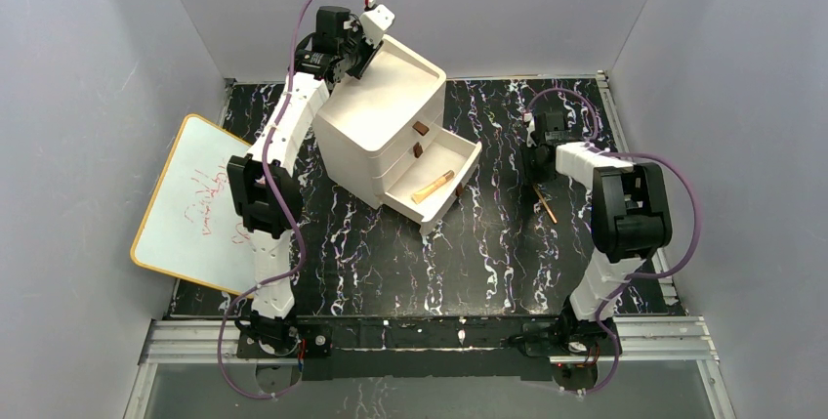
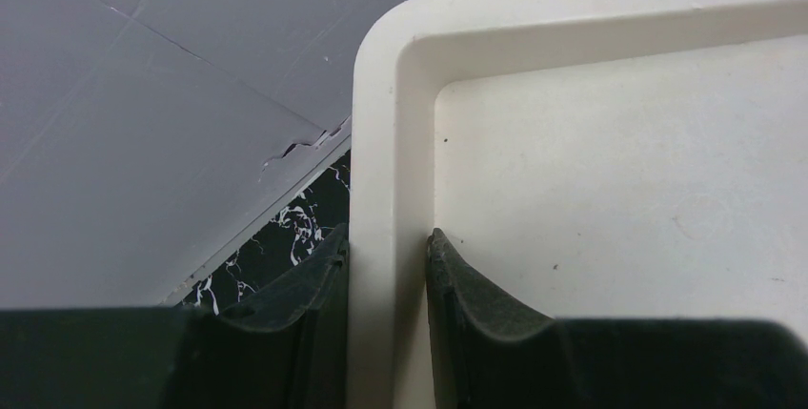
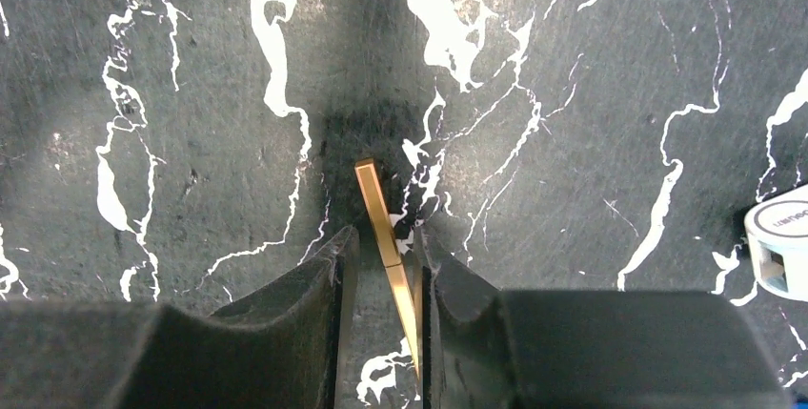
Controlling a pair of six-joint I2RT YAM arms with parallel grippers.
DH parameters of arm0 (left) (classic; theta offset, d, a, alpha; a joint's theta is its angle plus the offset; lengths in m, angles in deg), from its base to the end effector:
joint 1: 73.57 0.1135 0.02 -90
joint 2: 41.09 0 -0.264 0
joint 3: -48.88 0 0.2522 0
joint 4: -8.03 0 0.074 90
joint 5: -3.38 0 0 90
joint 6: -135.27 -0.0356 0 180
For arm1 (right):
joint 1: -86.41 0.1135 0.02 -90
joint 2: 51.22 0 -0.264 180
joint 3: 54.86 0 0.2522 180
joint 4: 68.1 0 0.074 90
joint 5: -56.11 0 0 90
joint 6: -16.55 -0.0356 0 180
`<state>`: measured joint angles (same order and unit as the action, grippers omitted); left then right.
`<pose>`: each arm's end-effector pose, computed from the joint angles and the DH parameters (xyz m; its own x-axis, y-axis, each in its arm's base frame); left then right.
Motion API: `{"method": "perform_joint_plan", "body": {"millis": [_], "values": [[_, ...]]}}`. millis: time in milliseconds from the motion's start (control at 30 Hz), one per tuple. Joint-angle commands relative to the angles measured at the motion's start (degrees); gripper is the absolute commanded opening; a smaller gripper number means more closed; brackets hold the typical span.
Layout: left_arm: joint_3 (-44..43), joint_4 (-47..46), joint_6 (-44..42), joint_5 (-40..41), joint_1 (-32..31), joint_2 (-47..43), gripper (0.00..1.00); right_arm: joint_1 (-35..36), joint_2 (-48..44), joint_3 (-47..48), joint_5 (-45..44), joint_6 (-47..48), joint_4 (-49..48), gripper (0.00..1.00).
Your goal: Organize the makeup
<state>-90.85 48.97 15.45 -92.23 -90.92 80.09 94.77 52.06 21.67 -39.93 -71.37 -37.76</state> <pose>0.4733 -0.1515 0.3779 -0.1250 0.5575 -0.8207 0.5131 0.7443 0.4275 0.3620 0.0494 0.1651 -0.8269 -0.1580 -0.5398 -0.1181 0.9871 -0.1080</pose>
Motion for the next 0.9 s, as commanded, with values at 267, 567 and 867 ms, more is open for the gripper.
{"method": "perform_joint_plan", "body": {"millis": [267, 567, 867], "values": [[4.3, 13.69, -4.11, 0.23, -4.19, 4.51, 0.0, -0.08, 7.34, 0.62, 1.04, -1.65, 7.83, 0.04], [4.41, 13.67, -4.28, 0.25, -4.19, 4.41, 0.0, 0.06, 7.11, 3.77, -5.3, -8.9, 11.12, 0.01], [3.78, 13.95, -4.13, 0.3, -4.19, 4.96, 0.0, 4.76, -7.63, 13.0, -5.89, -20.86, 12.58, 0.01]]}}
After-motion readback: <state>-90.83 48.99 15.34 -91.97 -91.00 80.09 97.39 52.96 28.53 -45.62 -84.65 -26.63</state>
